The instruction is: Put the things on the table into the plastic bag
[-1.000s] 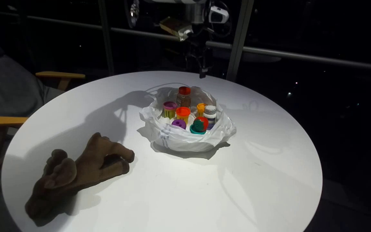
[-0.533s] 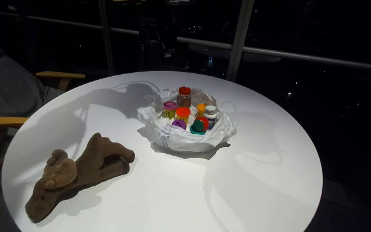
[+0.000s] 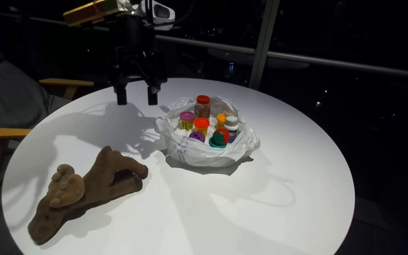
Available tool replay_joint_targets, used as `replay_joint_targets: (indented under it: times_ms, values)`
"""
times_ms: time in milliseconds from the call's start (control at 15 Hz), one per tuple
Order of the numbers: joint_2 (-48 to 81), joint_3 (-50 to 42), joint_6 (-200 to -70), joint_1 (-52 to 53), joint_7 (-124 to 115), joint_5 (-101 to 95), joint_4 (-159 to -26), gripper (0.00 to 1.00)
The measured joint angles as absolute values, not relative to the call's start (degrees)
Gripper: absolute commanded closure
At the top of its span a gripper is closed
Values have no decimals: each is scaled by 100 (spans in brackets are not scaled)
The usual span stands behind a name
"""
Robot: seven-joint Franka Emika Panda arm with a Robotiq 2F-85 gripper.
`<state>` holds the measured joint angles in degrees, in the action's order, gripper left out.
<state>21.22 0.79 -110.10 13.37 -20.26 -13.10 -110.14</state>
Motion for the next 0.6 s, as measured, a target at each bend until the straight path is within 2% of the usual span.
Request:
replay_joint_targets:
  times_ms: [200, 600]
  values:
    - [1822, 152, -11578, 1308, -1620, -1575, -12029, 0]
    - [1270, 203, -13711, 939, -460, -1526, -13917, 0]
